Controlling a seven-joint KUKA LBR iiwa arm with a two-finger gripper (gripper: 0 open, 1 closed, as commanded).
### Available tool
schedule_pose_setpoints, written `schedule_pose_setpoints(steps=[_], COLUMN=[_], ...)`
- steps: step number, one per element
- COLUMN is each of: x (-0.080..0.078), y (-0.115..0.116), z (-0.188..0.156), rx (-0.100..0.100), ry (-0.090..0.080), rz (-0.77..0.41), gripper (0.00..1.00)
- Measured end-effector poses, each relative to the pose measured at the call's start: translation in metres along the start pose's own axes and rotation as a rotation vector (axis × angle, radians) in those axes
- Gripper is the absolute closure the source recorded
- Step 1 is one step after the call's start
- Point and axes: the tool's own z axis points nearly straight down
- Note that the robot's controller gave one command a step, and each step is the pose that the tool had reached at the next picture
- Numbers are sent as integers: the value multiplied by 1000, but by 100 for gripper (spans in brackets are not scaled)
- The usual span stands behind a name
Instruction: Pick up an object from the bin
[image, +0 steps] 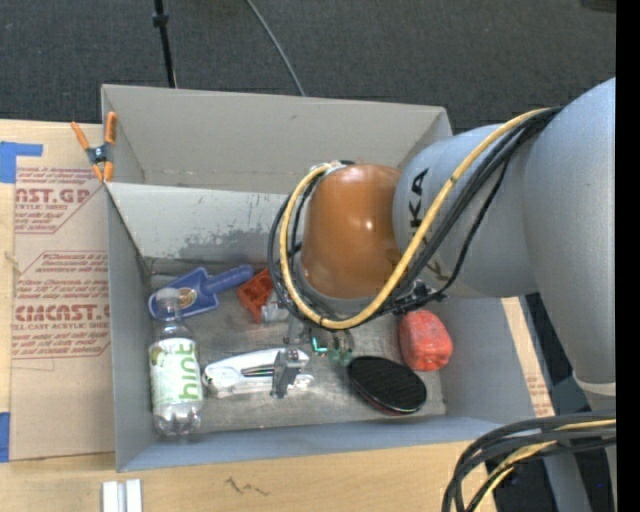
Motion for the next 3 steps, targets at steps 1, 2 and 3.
schedule_pose_setpoints(steps=[1,2,3], x=[-6,-6,-19], y=[1,1,16], z=[72,72,-118], rx=[0,0,2], ry=[-6,-6,3], rz=[-250,-251,-223], gripper=[100,100,100])
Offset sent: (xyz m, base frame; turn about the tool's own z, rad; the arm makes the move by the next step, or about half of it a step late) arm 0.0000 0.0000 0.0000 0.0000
